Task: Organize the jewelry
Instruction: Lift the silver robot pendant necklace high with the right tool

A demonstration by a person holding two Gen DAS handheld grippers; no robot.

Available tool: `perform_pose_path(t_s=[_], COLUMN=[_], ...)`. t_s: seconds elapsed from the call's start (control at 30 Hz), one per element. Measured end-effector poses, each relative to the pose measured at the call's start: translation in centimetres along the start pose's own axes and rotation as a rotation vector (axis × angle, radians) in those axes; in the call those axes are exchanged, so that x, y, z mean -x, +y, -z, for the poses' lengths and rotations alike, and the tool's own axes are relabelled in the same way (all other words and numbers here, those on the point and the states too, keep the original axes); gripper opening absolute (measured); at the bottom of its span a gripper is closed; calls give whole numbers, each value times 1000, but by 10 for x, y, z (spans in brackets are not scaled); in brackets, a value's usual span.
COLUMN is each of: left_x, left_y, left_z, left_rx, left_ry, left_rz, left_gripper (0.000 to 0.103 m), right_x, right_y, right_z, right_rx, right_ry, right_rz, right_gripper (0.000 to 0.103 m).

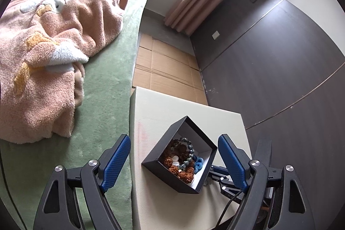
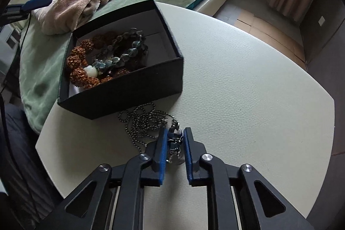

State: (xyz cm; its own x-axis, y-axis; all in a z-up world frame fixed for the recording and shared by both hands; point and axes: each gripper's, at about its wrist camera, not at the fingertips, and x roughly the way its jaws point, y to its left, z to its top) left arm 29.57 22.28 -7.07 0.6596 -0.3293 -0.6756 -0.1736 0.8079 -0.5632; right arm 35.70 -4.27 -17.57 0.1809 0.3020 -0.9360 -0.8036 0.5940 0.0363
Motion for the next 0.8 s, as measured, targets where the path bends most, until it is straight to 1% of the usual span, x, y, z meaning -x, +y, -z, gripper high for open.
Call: perform_pose_path(t_s=[0.1, 0.2, 0.27, 0.37, 0.53, 0.57, 0.63, 0.8], left_x=[0, 2, 4, 6, 8, 8, 9, 16], left_y=[-4, -9, -11, -14, -19, -20, -21, -22], left_z=[1, 3, 3, 3, 4, 5, 5, 4], left_rx=[-10, -29, -40, -54, -78, -84, -92, -94], left_ry=[2, 2, 1, -4, -10, -11, -14, -41], left_rz=[9, 13, 17, 25, 46, 45, 46, 59], left_gripper=[83, 83, 83, 83, 85, 86, 91, 98], right_x=[1, 4, 11, 29, 66, 75, 92, 147], right_y=[-1, -9, -13, -15, -16, -14, -10, 2], right_z=[6, 9, 11, 9, -4, -7, -16, -40], right_rx=[-23, -91, -133, -176, -209, -209, -205, -195], right_ry=[18, 25, 10, -44, -143, -163, -200, -313], right_rz=[10, 19, 11, -18, -13, -7, 9, 47], right_gripper=[15, 14, 14, 14, 14, 14, 14, 14])
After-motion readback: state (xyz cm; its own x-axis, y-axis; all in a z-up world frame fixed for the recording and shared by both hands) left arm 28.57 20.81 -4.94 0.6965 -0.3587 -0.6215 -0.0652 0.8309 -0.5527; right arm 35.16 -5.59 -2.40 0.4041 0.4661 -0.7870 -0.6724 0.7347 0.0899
